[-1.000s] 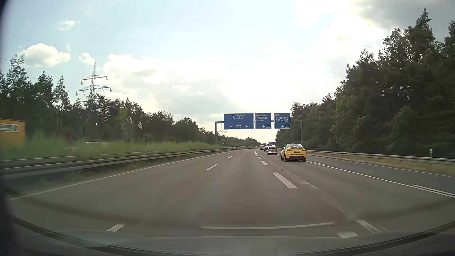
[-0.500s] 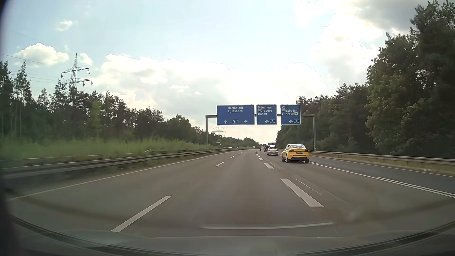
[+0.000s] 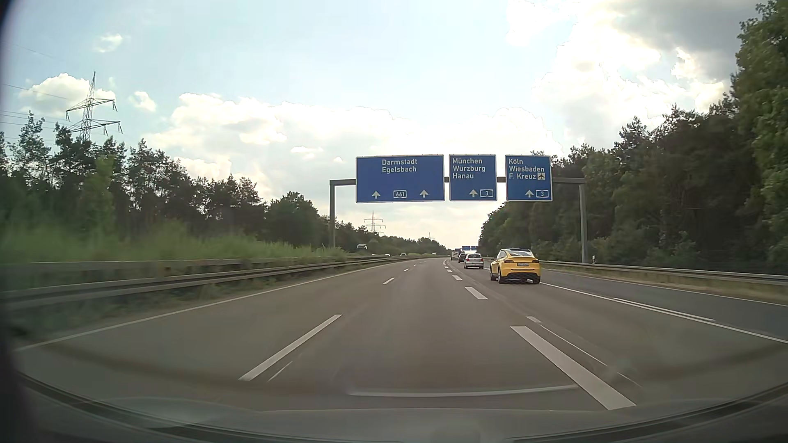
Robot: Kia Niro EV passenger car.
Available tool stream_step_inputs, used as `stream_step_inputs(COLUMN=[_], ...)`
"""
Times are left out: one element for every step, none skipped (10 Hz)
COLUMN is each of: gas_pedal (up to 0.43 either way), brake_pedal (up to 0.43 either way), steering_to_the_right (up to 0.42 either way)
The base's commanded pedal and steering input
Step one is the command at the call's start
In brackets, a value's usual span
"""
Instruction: Follow the waypoints while adhering to traffic rules and regulations
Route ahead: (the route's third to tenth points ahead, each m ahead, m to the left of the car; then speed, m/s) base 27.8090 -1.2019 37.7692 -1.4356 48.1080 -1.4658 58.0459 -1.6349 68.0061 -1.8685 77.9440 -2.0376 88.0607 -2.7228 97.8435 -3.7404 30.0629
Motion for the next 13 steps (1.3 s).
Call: stream_step_inputs(gas_pedal=[0.28,0.28,0.28,0.28,0.28,0.28,0.28,0.28,0.28,0.28,0.28,0.28,0.28], brake_pedal=[0.03,0.03,0.03,0.03,0.03,0.03,0.03,0.03,0.03,0.03,0.03,0.03,0.03], steering_to_the_right=[0.006,0.007,0.007,0.007,0.007,0.006,0.006,0.006,0.006,0.006,0.006,0.005,0.005])
